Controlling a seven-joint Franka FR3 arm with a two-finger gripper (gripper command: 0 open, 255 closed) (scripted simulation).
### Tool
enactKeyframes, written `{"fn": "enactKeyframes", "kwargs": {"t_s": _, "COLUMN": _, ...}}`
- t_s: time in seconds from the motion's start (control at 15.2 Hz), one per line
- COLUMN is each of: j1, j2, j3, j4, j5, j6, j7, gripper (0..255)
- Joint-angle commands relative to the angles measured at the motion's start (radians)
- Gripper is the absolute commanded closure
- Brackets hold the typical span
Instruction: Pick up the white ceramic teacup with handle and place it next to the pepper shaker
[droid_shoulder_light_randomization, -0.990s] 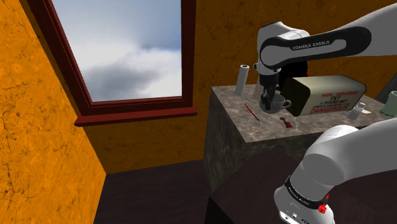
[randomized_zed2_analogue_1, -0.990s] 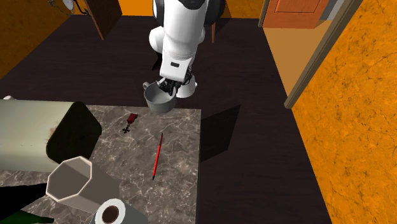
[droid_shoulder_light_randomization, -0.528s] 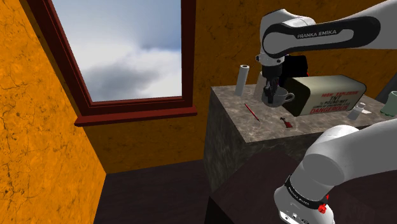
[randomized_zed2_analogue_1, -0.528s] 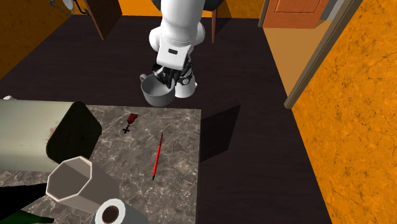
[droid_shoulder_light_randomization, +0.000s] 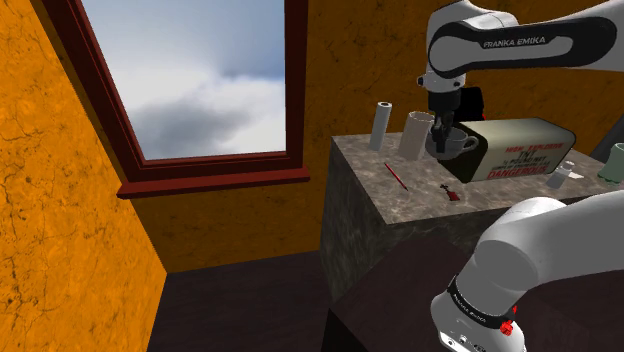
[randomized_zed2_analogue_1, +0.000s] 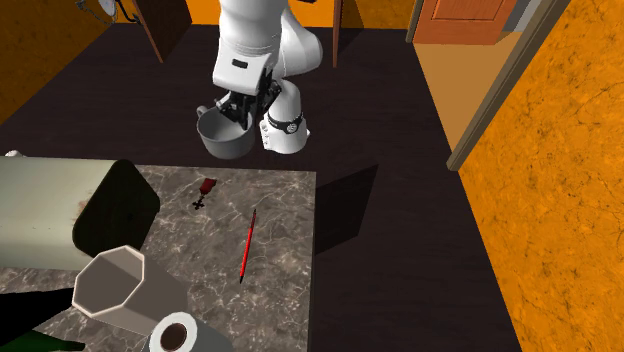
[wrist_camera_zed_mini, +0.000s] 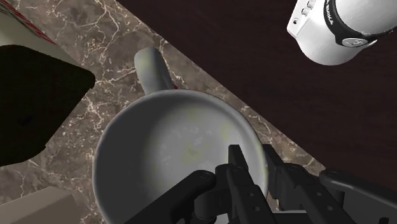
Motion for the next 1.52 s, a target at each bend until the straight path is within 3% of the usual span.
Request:
{"fn": "enactKeyframes", "kwargs": {"t_s": 0.0, "j1": -0.022, "j2": -0.028, "j3": -0.034, "j4": -0.016, "j5": -0.035, "j6": 0.000, "j7": -0.043, "gripper": 255}}
{"fn": "enactKeyframes", "kwargs": {"t_s": 0.79, "j1": -0.137, "j2": -0.027, "j3": -0.288, "j4": 0.035, "j5": -0.243, "j6": 0.056, "j7": -0.328, "gripper": 255}}
{"fn": "enactKeyframes", "kwargs": {"t_s": 1.45, "j1": -0.155, "j2": 0.107, "j3": -0.541, "j4": 0.197, "j5": -0.334, "j6": 0.158, "j7": -0.574, "gripper": 255}}
